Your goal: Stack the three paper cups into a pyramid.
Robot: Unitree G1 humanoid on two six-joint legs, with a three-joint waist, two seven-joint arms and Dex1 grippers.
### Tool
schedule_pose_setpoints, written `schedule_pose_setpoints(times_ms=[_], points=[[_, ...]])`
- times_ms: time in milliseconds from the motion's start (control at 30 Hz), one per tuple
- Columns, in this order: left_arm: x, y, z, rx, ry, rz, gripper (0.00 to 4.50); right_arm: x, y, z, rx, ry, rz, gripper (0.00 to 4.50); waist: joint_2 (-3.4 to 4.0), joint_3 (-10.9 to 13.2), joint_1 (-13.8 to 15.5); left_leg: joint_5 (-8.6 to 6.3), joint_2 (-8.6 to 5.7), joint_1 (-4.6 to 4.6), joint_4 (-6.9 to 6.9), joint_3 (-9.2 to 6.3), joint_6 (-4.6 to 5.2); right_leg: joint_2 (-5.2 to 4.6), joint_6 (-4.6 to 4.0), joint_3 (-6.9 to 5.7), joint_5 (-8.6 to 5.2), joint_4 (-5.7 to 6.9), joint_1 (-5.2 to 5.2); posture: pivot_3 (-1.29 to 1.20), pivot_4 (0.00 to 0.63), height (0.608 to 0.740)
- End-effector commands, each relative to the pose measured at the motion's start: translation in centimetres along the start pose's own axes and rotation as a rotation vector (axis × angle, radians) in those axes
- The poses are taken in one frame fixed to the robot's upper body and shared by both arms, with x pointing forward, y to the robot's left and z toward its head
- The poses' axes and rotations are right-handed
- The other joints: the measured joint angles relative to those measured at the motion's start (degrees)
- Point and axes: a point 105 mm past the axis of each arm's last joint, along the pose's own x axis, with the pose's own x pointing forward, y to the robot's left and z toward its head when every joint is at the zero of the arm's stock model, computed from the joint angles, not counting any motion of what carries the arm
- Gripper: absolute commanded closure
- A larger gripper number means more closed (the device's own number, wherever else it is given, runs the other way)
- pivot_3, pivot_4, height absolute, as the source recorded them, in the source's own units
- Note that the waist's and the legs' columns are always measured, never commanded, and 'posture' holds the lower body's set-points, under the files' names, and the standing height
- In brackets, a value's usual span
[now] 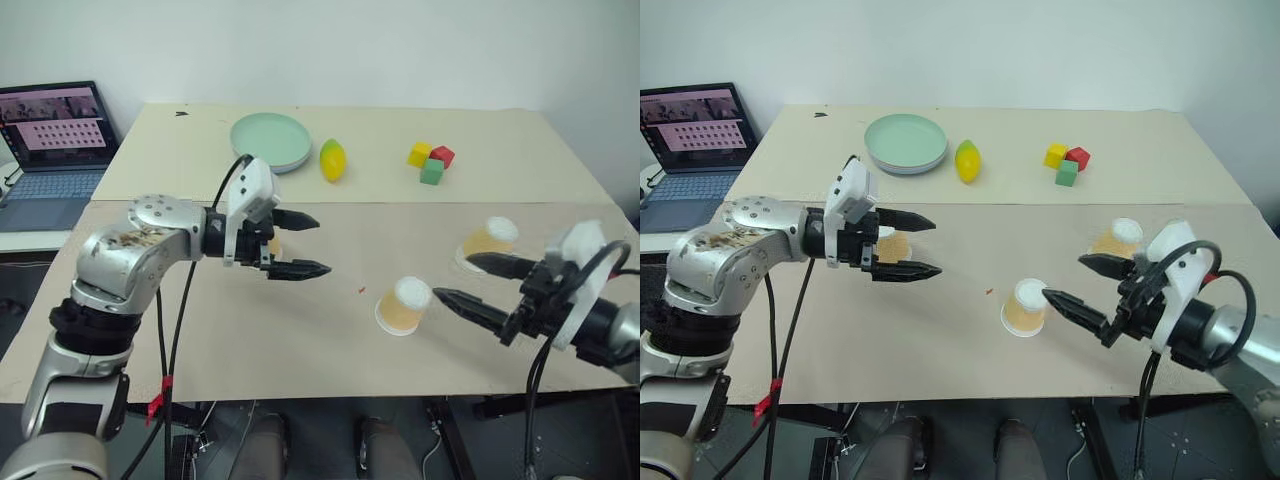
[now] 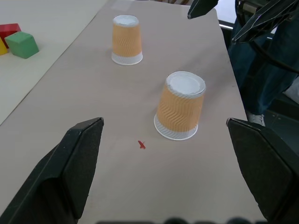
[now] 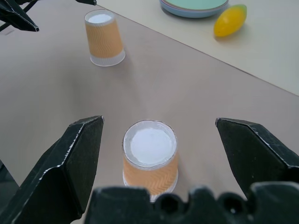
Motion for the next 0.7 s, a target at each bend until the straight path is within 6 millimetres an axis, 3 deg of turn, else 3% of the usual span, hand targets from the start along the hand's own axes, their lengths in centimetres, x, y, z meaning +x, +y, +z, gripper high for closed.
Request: schedule_pose_setpoints(times_ms=[33, 367, 700], points=[[-0.2, 0.1, 0.8, 0.055, 0.009, -0.011, 0.00, 0.6, 1.1, -0.2, -0.003, -0.019, 0.011, 0.03, 0.00, 0.0, 0.1, 0.00, 0.00, 0.00, 0.00, 0.00, 0.00, 0.00, 0.00, 0.00, 0.00, 0.00, 0.01, 0.00, 0.150, 0.739], [-0.4, -0.6, 1.0, 0.067, 0.035, -0.061, 0.00, 2.4, 1.8, -3.9, 0.062, 0.040, 0.043, 0.03, 0.00, 0.0, 0.1, 0.00, 0.00, -0.01, 0.01, 0.01, 0.00, 0.01, 0.00, 0.01, -0.01, 0.02, -0.03, 0.00, 0.150, 0.739], [-1.0, -0.4, 1.0, 0.068, 0.045, -0.021, 0.00, 3.3, 0.2, -4.1, 0.033, 0.022, 0.039, 0.03, 0.00, 0.0, 0.1, 0.00, 0.00, 0.00, 0.02, 0.00, 0.00, 0.02, 0.15, 0.01, -0.09, 0.03, -0.02, 0.00, 0.150, 0.739]])
